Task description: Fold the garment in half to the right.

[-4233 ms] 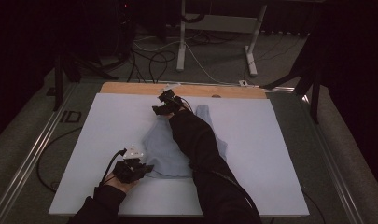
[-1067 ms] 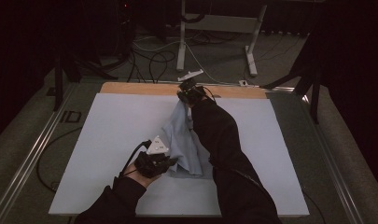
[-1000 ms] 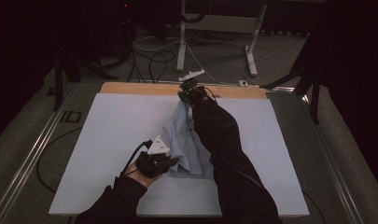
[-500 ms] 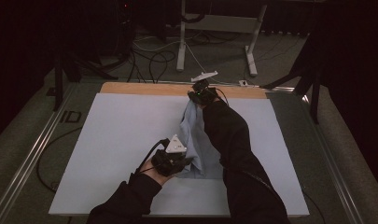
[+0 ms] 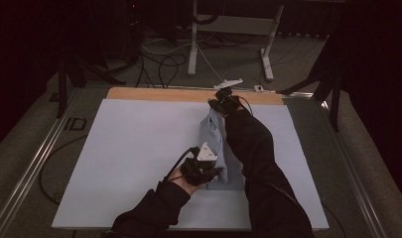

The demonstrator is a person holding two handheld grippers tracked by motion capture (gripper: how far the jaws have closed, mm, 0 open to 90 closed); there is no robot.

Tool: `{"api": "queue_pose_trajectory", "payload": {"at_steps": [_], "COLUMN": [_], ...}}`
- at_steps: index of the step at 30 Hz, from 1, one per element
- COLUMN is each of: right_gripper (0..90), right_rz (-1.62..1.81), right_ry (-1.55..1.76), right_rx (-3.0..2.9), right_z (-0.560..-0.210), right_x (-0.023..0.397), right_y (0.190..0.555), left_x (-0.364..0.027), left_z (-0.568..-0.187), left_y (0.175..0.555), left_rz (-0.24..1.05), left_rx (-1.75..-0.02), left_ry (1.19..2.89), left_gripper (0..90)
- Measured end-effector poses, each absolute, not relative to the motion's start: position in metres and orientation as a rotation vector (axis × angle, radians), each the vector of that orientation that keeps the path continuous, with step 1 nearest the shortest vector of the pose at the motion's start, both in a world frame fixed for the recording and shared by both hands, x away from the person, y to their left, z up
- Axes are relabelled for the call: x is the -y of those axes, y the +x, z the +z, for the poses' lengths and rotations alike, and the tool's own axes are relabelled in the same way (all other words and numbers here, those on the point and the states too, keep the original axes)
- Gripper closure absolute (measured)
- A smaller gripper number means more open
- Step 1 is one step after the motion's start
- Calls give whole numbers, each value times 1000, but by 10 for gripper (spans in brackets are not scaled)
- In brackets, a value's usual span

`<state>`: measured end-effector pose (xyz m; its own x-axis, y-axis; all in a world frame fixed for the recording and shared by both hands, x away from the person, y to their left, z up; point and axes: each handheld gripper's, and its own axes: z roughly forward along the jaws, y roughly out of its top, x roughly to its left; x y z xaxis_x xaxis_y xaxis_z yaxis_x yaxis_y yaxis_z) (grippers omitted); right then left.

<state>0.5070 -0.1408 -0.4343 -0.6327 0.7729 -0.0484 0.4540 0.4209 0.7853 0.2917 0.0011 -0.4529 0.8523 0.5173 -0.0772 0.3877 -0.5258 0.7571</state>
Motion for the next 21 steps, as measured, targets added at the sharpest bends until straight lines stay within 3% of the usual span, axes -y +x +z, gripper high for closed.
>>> {"api": "queue_pose_trajectory", "payload": {"at_steps": [21], "right_gripper": [860], "right_rz": [1121], "right_ry": [1048], "right_rx": [-2331], "right_z": [-471], "right_x": [154], "right_y": [517], "left_x": [28], "left_z": [-486], "left_y": [292], "left_rz": [208], "left_rx": [-731], "left_ry": [2222], "left_gripper": [863]}}
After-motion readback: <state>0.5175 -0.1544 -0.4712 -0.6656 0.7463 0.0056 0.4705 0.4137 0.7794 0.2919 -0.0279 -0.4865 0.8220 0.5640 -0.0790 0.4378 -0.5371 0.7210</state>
